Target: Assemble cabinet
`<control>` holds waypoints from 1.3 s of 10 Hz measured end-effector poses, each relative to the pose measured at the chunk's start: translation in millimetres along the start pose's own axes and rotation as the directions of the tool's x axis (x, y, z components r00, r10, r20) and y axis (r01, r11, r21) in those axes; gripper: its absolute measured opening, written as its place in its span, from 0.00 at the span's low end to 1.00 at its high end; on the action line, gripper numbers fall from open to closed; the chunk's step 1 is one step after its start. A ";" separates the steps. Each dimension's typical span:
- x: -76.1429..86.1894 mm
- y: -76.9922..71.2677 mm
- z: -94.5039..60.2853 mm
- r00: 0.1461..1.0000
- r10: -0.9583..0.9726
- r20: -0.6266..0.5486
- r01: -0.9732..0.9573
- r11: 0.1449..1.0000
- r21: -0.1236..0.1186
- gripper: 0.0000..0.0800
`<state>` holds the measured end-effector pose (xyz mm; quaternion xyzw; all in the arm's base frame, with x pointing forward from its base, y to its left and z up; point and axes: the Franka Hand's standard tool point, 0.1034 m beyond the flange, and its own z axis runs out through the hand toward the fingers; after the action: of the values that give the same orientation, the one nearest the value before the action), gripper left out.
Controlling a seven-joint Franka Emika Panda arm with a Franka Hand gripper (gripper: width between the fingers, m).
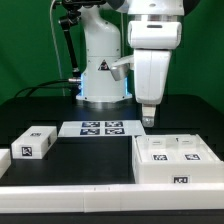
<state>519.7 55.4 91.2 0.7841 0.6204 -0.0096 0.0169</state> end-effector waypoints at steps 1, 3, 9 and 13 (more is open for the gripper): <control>0.0 0.7 0.7 1.000 -0.004 0.000 0.004 1.000 0.001 1.00; -0.1 0.1 1.6 1.000 -0.004 0.000 0.004 1.000 0.003 1.00; -3.6 -33.4 8.0 0.971 0.235 -0.048 -0.237 0.971 -0.029 1.00; -3.2 -33.5 8.4 0.970 0.239 -0.048 -0.240 0.970 -0.028 1.00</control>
Offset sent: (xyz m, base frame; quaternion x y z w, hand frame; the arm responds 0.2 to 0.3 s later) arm 0.0000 0.0000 0.0000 0.0000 0.0000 0.0000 1.0000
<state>486.4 59.7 82.4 0.8528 0.5215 0.0205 0.0175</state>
